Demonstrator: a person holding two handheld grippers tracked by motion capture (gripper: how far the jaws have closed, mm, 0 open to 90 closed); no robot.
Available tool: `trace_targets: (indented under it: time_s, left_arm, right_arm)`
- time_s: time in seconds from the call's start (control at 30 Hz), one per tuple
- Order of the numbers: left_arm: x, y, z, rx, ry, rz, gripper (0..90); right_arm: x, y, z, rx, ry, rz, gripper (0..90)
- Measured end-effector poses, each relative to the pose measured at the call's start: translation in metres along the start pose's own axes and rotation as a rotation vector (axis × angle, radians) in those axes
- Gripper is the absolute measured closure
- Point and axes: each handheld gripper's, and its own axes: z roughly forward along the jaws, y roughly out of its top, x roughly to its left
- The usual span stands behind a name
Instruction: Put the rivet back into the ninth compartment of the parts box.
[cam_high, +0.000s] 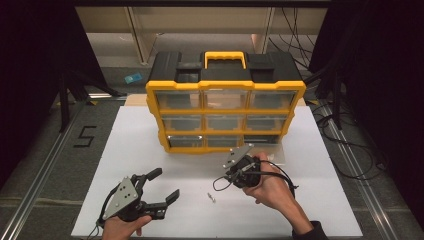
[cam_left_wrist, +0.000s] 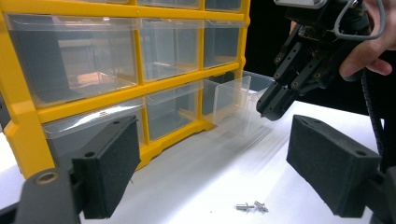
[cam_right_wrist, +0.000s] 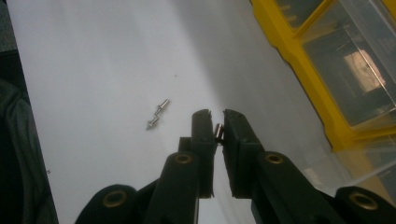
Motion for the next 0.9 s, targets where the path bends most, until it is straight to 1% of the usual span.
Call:
trace_targets:
  time_s: [0.07, 0.3, 0.33, 0.4, 0.47, 0.5, 0.53, 0.57, 0.63, 0.77, 0.8, 0.83, 0.9]
  left_arm:
    - [0.000, 0.000, 0.000, 0.000, 0.000, 0.000, 16.8]
    - [0.000, 0.000, 0.000, 0.000, -0.001, 0.001, 16.7]
    - [0.000, 0.000, 0.000, 0.000, -0.001, 0.001, 16.8]
    - [0.000, 0.000, 0.000, 0.000, -0.001, 0.000, 16.8]
    - [0.000, 0.000, 0.000, 0.000, -0.001, 0.000, 16.8]
    - [0.000, 0.000, 0.000, 0.000, 0.000, 0.003, 16.8]
    - [0.000, 0.000, 0.000, -0.001, 0.000, 0.003, 16.8]
    - [0.000, 0.000, 0.000, -0.001, 0.000, 0.003, 16.8]
    - [0.000, 0.000, 0.000, -0.001, -0.001, -0.001, 16.8]
    - [0.000, 0.000, 0.000, -0.001, 0.000, 0.001, 16.7]
    - [0.000, 0.000, 0.000, -0.002, 0.000, 0.000, 16.7]
    - [0.000, 0.000, 0.000, -0.002, 0.000, 0.001, 16.8]
    - [0.000, 0.000, 0.000, -0.003, 0.000, 0.002, 16.8]
  right_arm:
    - [0.000, 0.000, 0.000, -0.005, -0.007, 0.001, 83.5]
    - [-0.006, 0.000, -0.014, -0.051, -0.035, 0.000, 83.5]
    - [-0.006, 0.000, -0.014, -0.051, -0.035, 0.000, 83.5]
    - [-0.009, 0.000, -0.021, -0.060, -0.042, 0.009, 83.5]
    - [-0.010, -0.001, -0.024, -0.056, -0.049, 0.008, 83.6]
    - [-0.011, -0.001, -0.025, -0.064, -0.054, 0.010, 83.5]
    - [-0.013, -0.003, -0.027, -0.091, -0.058, 0.022, 83.5]
    - [-0.014, -0.003, -0.029, -0.100, -0.067, 0.026, 83.5]
    - [-0.015, -0.004, -0.032, -0.105, -0.072, 0.039, 83.5]
    - [-0.019, -0.006, -0.038, -0.117, -0.081, 0.043, 83.5]
    - [-0.021, -0.007, -0.039, -0.124, -0.092, 0.045, 83.5]
    - [-0.023, -0.009, -0.042, -0.133, -0.101, 0.059, 83.5]
    - [-0.026, -0.011, -0.043, -0.134, -0.104, 0.059, 83.5]
